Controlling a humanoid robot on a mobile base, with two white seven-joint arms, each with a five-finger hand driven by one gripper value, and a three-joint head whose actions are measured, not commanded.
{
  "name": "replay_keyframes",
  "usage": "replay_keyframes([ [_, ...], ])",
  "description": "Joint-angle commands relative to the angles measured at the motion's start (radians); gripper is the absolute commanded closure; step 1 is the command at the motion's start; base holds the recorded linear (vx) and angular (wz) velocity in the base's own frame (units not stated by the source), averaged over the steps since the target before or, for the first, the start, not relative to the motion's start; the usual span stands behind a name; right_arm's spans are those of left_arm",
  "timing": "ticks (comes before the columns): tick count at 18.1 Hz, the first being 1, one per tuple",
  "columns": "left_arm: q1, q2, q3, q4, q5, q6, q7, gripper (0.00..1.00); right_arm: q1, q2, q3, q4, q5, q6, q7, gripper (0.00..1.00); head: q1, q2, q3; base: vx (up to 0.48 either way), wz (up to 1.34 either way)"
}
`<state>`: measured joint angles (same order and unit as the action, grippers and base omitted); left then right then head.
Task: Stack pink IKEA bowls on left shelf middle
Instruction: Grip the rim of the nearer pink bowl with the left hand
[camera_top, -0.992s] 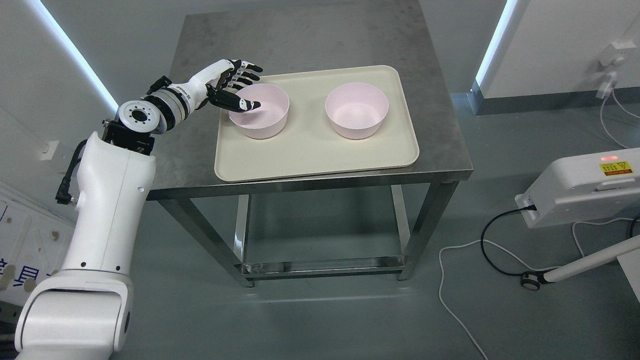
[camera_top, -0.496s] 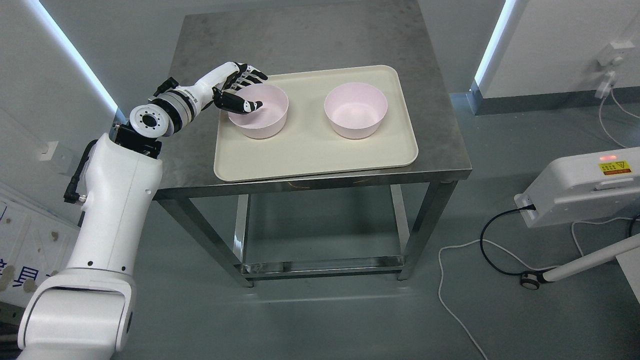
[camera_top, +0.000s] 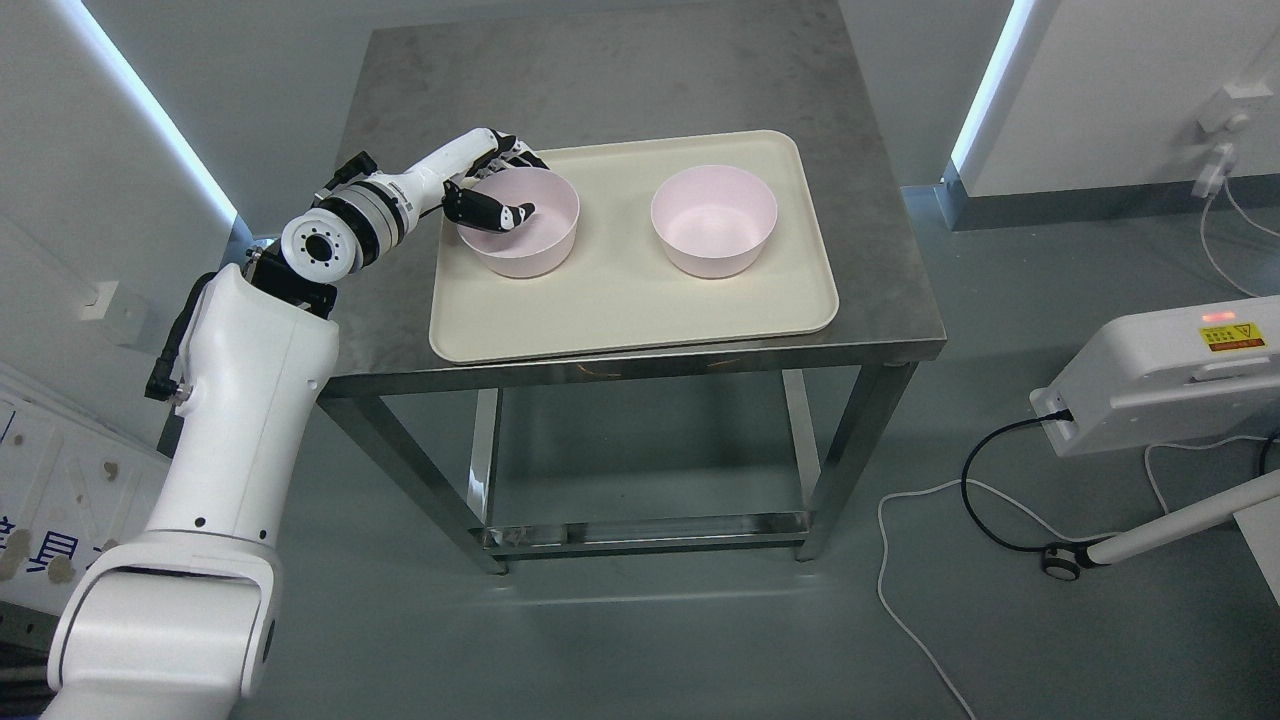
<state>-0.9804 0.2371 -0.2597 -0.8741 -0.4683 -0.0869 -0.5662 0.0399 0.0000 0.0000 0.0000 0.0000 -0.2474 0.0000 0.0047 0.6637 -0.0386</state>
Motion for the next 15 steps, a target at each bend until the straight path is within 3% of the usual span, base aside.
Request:
replay_keyframes([
  [1, -0.011, -0.036, 0.003, 0.047, -0.027, -0.094, -0.001, 0.79, 0.000, -0.017, -0.005, -0.017, -0.002, 0.000, 0.000, 0.00, 0.0000, 0.000, 0.000, 0.000, 0.00],
  [9, -0.009, -0.068, 0.059, 0.069, -0.027, -0.163, -0.001, 0.99, 0.000, -0.017, -0.005, -0.017, -0.002, 0.000, 0.000, 0.00, 0.0000, 0.000, 0.000, 0.000, 0.00],
  [15, -0.018, -0.134, 0.160, 0.049, -0.016, -0.174, 0.017, 1.00, 0.000, -0.017, -0.005, -0.017, -0.002, 0.000, 0.000, 0.00, 0.0000, 0.000, 0.000, 0.000, 0.00],
])
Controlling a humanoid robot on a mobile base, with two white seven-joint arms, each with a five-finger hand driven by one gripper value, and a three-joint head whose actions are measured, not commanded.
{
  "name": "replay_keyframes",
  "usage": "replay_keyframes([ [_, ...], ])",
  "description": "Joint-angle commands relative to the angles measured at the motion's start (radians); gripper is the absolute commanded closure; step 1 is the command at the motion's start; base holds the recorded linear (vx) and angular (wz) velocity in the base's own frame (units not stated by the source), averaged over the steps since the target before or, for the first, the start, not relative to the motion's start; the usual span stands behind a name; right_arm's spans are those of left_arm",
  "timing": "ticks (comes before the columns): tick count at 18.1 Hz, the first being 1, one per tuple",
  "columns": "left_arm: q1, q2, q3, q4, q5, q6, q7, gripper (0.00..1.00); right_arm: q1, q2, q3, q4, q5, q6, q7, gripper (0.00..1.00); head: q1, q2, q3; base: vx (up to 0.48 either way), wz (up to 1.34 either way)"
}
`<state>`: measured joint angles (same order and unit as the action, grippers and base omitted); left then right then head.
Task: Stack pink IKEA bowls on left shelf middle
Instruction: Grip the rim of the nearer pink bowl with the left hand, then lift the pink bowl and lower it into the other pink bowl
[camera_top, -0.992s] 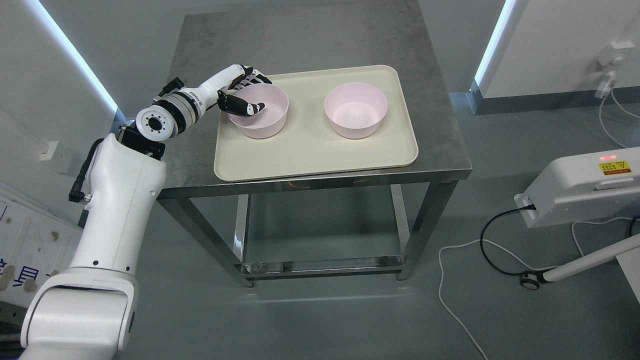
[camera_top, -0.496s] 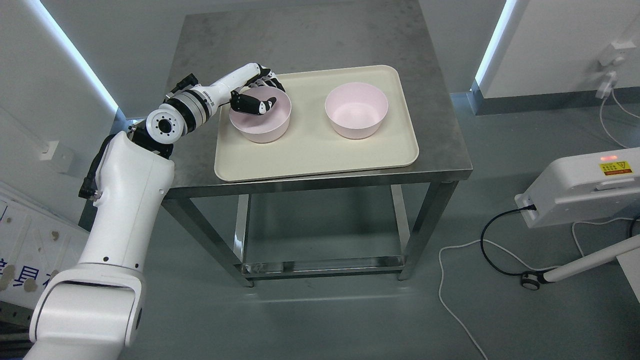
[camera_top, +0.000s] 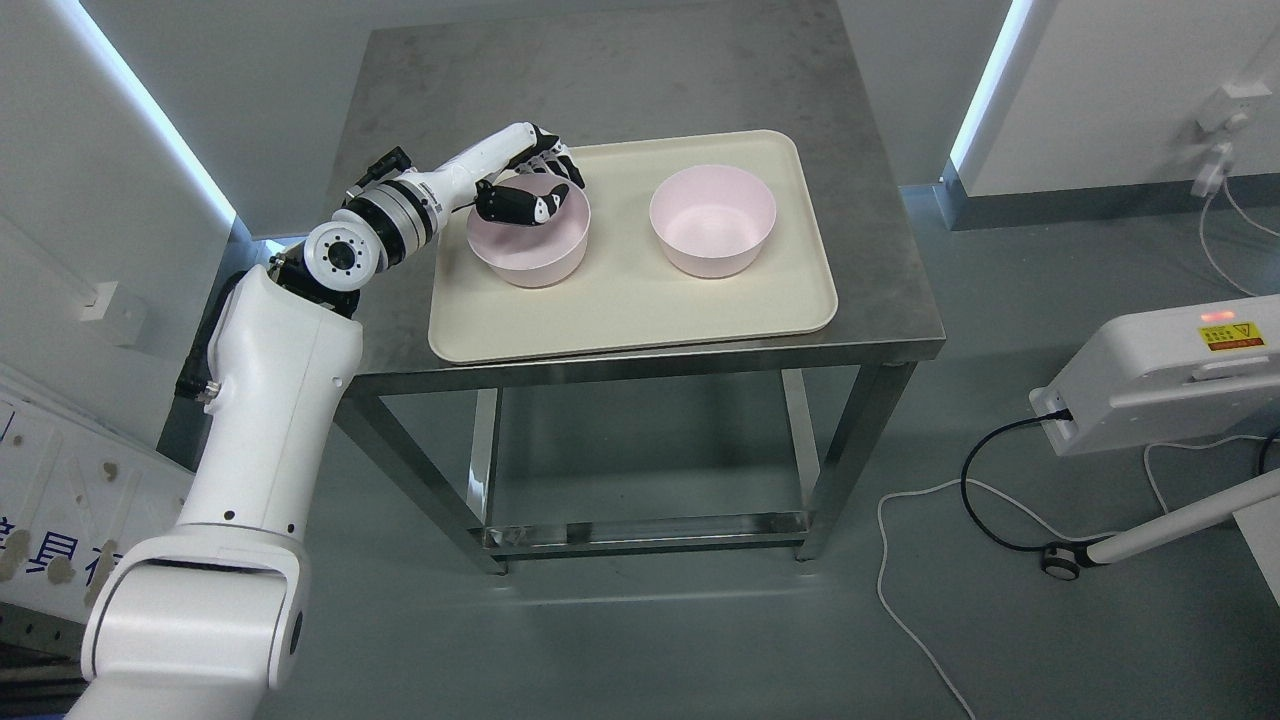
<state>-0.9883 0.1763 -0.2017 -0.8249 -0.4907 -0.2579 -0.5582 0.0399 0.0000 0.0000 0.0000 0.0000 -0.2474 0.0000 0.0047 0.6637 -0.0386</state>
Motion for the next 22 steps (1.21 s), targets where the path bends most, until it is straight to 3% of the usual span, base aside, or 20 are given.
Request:
replay_keyframes([
  [1, -0.038, -0.087, 0.110, -0.008, 0.006, 0.000, 0.008, 1.00, 0.000, -0.017, -0.005, -0.017, -0.002, 0.000, 0.000, 0.00, 0.0000, 0.000, 0.000, 0.000, 0.00],
  [4, -0.127, -0.159, 0.110, -0.008, 0.007, 0.003, 0.000, 0.99, 0.000, -0.017, -0.005, -0.017, -0.002, 0.000, 0.000, 0.00, 0.0000, 0.000, 0.000, 0.000, 0.00],
  [7, -0.179, -0.159, 0.072, -0.010, 0.009, 0.005, -0.006, 0.99, 0.000, -0.017, -0.005, -0.017, -0.002, 0.000, 0.000, 0.00, 0.0000, 0.000, 0.000, 0.000, 0.00],
  [15, -0.188, -0.159, -0.362, -0.019, 0.150, 0.022, 0.020, 0.99, 0.000, -0.017, -0.005, -0.017, -0.002, 0.000, 0.000, 0.00, 0.0000, 0.000, 0.000, 0.000, 0.00],
  [22, -0.178, -0.159, -0.476, -0.017, 0.250, 0.060, 0.089, 0.98, 0.000, -0.017, -0.005, -0.017, -0.002, 0.000, 0.000, 0.00, 0.0000, 0.000, 0.000, 0.000, 0.00],
])
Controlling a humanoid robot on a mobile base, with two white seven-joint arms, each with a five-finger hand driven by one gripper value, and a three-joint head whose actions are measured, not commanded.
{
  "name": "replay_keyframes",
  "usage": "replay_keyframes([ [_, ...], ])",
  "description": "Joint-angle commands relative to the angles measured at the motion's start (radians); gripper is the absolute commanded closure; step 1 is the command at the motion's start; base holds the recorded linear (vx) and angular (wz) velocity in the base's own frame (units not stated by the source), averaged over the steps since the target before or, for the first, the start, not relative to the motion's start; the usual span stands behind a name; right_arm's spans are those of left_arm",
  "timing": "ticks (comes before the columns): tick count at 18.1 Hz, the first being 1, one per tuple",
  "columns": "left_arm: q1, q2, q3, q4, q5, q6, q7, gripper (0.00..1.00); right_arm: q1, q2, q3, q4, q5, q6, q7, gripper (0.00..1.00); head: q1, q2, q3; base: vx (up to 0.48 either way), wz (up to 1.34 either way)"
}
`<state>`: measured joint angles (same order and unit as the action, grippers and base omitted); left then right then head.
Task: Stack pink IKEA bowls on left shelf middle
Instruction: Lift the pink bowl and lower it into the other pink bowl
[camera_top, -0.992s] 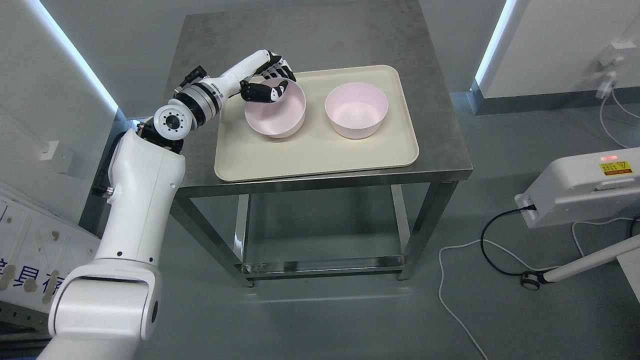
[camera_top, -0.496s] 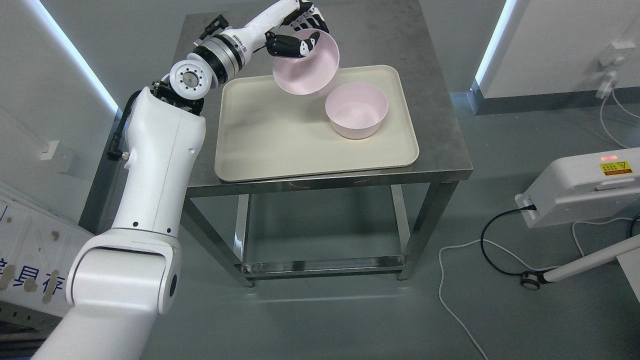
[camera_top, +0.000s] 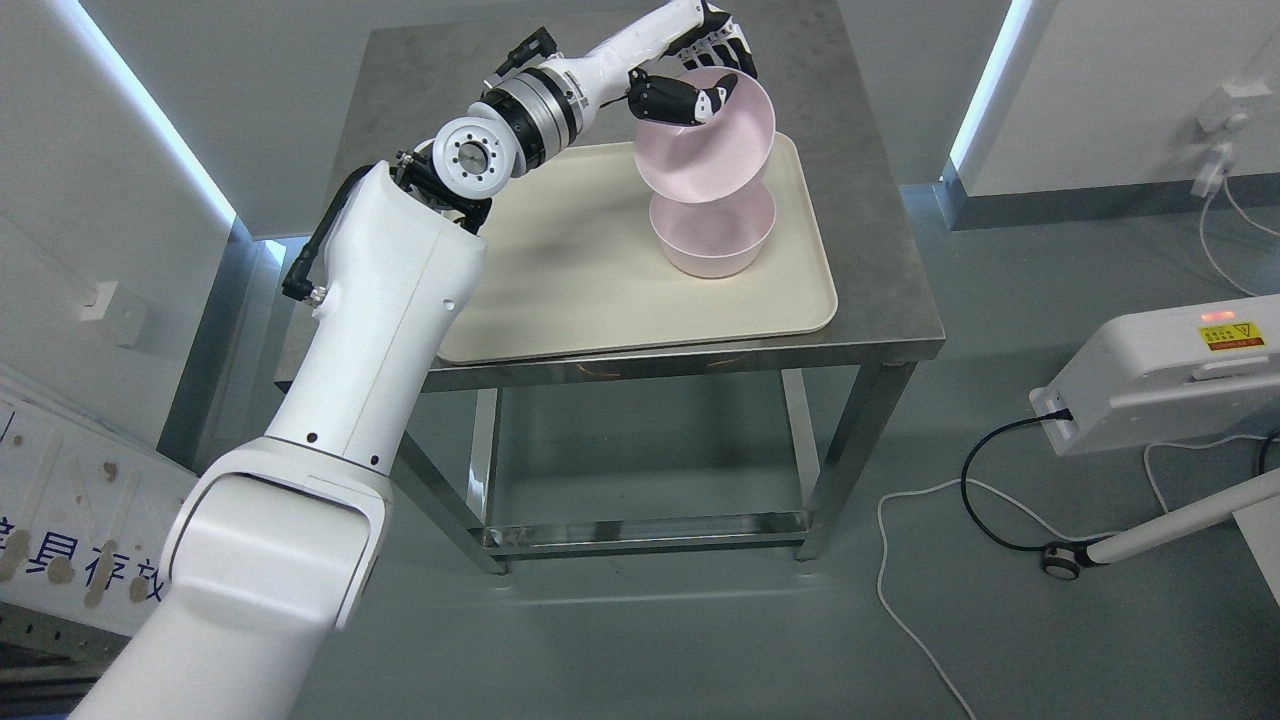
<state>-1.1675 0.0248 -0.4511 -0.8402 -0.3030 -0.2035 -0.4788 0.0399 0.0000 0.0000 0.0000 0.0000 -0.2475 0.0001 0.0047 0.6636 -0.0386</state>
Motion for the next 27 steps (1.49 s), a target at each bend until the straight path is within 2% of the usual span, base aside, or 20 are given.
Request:
replay_keyframes([
  [1, 0.005, -0.007, -0.233, 0.003, 0.058, 0.006, 0.009, 0.98, 0.000, -0.017, -0.005, -0.017, -0.002, 0.001, 0.000, 0.00, 0.0000, 0.000, 0.000, 0.000, 0.00],
  [5, 0.023, -0.007, -0.213, 0.018, 0.004, 0.004, 0.011, 0.97, 0.000, -0.017, -0.005, -0.017, -0.002, 0.001, 0.000, 0.00, 0.0000, 0.000, 0.000, 0.000, 0.00],
  [15, -0.027, -0.007, -0.052, 0.095, 0.002, 0.003, 0.009, 0.96, 0.000, -0.017, -0.005, -0.017, -0.002, 0.001, 0.000, 0.00, 0.0000, 0.000, 0.000, 0.000, 0.00],
  [27, -0.023, -0.007, -0.034, 0.135, -0.087, -0.053, 0.009, 0.93, 0.000, -0.017, -0.005, -0.017, -0.002, 0.001, 0.000, 0.00, 0.0000, 0.000, 0.000, 0.000, 0.00],
])
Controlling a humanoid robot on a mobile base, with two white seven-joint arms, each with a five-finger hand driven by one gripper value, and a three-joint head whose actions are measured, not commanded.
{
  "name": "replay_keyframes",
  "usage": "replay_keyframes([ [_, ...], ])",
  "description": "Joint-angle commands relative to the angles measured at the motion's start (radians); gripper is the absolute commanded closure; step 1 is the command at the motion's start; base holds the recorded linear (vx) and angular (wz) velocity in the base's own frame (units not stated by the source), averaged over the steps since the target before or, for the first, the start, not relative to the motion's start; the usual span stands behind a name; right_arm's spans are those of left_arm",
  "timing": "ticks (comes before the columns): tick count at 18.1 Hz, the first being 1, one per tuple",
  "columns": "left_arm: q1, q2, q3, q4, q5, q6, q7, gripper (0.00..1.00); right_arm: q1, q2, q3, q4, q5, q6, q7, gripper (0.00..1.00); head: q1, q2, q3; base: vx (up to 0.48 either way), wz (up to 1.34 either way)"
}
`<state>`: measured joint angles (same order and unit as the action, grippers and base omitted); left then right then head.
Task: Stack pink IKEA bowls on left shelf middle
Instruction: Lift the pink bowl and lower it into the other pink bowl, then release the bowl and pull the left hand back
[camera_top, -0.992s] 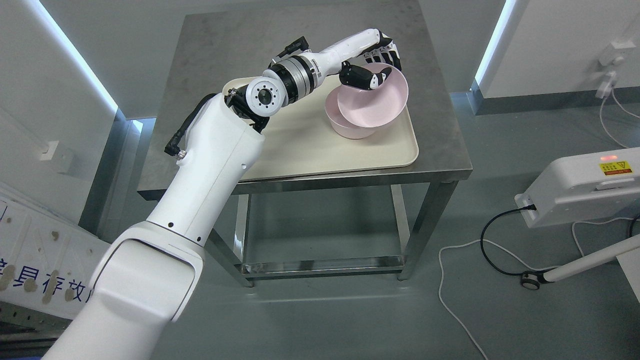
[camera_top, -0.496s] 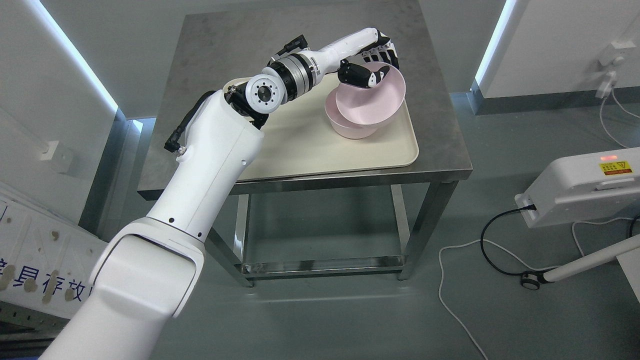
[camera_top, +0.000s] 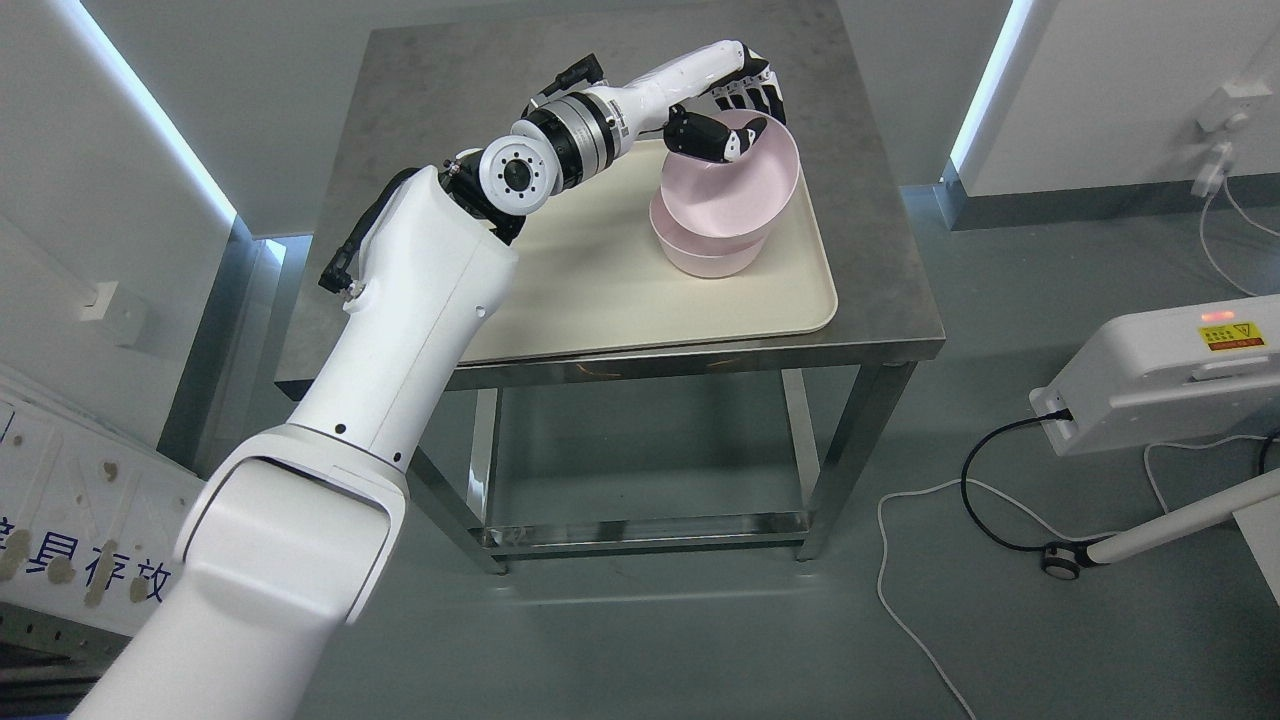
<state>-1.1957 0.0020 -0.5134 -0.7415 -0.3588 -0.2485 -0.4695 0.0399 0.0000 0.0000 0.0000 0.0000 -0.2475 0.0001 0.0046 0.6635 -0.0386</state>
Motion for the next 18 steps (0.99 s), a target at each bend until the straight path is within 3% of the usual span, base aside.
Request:
replay_keyframes([
  [1, 0.011, 0.015, 0.032, 0.036, -0.031, -0.008, 0.000, 0.83, 0.000, -0.017, -0.005, -0.017, -0.002, 0.001, 0.000, 0.00, 0.0000, 0.000, 0.000, 0.000, 0.00],
  [2, 0.018, 0.015, 0.036, 0.036, -0.031, -0.008, 0.000, 0.69, 0.000, -0.017, -0.005, -0.017, -0.002, 0.001, 0.000, 0.00, 0.0000, 0.000, 0.000, 0.000, 0.00],
  [6, 0.021, 0.015, 0.079, 0.030, -0.029, -0.009, 0.003, 0.50, 0.000, -0.017, -0.005, -0.017, -0.002, 0.001, 0.000, 0.00, 0.0000, 0.000, 0.000, 0.000, 0.00],
  [9, 0.040, 0.015, 0.319, -0.011, -0.005, -0.014, 0.063, 0.17, 0.000, -0.017, -0.005, -0.017, -0.002, 0.001, 0.000, 0.00, 0.0000, 0.000, 0.000, 0.000, 0.00],
  [10, 0.068, 0.015, 0.390, -0.054, 0.062, -0.021, 0.107, 0.12, 0.000, -0.017, -0.005, -0.017, -0.002, 0.001, 0.000, 0.00, 0.0000, 0.000, 0.000, 0.000, 0.00],
  [13, 0.135, 0.015, 0.444, -0.113, 0.445, -0.037, 0.143, 0.00, 0.000, -0.017, -0.005, -0.017, -0.002, 0.001, 0.000, 0.00, 0.0000, 0.000, 0.000, 0.000, 0.00],
  [16, 0.322, 0.015, 0.391, -0.269, 0.471, -0.193, 0.112, 0.00, 0.000, -0.017, -0.005, -0.017, -0.002, 0.001, 0.000, 0.00, 0.0000, 0.000, 0.000, 0.000, 0.00],
  [18, 0.408, 0.015, 0.365, -0.362, 0.466, -0.203, 0.068, 0.00, 0.000, -0.017, -0.005, -0.017, -0.002, 0.001, 0.000, 0.00, 0.0000, 0.000, 0.000, 0.000, 0.00],
])
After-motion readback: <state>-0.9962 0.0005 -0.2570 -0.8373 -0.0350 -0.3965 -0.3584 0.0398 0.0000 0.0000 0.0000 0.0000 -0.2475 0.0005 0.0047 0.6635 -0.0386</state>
